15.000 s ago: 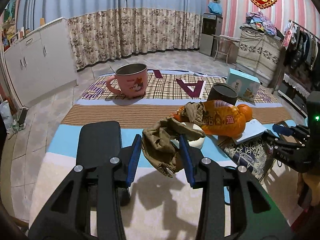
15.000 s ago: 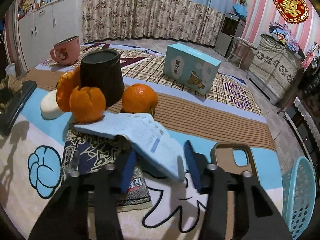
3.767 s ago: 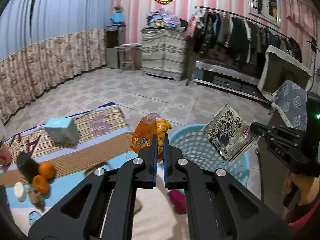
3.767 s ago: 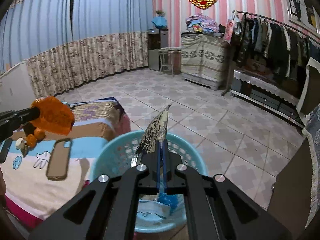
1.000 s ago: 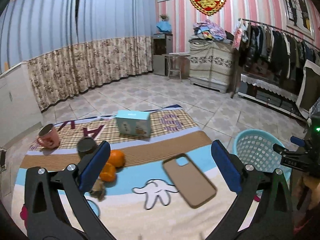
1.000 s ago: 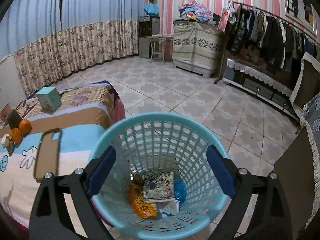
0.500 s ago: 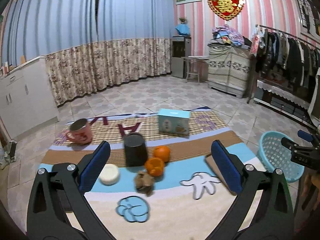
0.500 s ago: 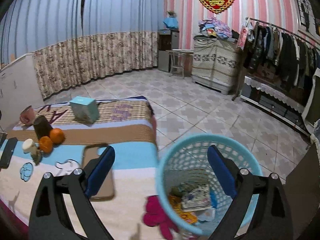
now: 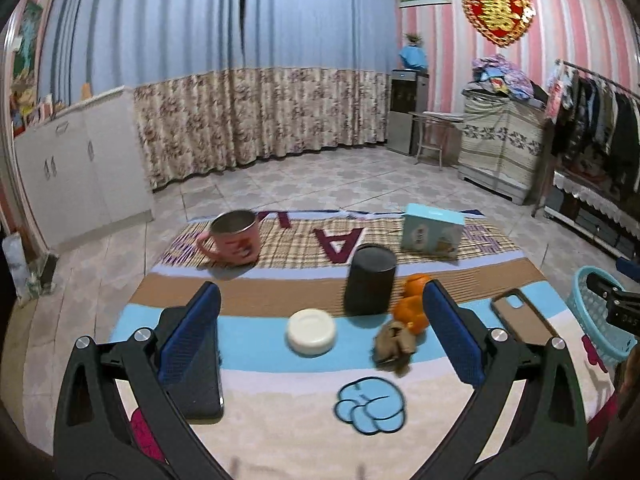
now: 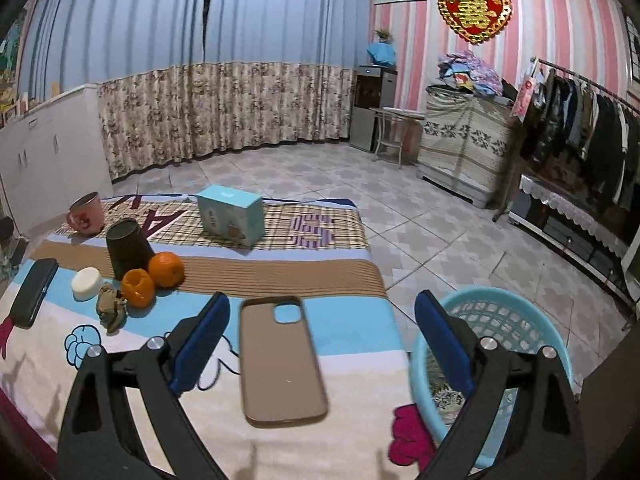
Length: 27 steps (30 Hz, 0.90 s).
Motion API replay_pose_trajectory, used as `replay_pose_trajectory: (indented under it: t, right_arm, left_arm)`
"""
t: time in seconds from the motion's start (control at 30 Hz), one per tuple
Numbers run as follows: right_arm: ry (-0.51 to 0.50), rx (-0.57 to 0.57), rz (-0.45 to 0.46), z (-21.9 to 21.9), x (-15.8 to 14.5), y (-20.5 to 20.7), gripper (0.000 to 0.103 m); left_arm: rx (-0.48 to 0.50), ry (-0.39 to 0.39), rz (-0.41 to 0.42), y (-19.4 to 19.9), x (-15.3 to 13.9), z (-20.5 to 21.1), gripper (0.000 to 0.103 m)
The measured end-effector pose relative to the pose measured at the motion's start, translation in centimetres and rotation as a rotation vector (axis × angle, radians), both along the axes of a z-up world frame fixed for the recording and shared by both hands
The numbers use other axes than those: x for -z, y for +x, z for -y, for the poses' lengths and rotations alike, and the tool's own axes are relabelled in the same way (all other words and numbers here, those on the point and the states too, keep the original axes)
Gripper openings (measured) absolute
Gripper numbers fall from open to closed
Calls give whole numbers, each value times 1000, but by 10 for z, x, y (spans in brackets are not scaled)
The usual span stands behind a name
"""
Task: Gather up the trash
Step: 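Move both open tools back over the items on the bed, then grasp the brown crumpled paper with the left tool while the right tool grasps the orange peel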
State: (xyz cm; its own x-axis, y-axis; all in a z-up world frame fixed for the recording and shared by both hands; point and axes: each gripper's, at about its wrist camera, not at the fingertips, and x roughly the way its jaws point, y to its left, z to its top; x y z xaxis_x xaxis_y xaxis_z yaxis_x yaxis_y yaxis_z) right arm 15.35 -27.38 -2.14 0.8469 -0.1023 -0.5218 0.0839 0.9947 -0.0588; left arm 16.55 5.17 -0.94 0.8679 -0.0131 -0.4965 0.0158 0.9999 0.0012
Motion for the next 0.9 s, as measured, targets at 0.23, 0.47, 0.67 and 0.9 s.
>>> replay_pose_trajectory:
  t: [0.23,0.47,0.67,0.9]
  right_arm:
    - [-4,-27,0,-34,13,8,92]
    - [-24,-83,-42,-71,37,22,92]
    - [-34,-97,-67,-81,54,29,92]
    - [-37,-77,-46,-69,53,30,92]
  left_arm:
    - [-55,-28,-32,10,27,-40,98]
    - [-76,-51,-86,20,61,-59,98]
    - [-38,-49,-124,30,83,-45,97]
    - [74,-29,-136,44,93,7,97]
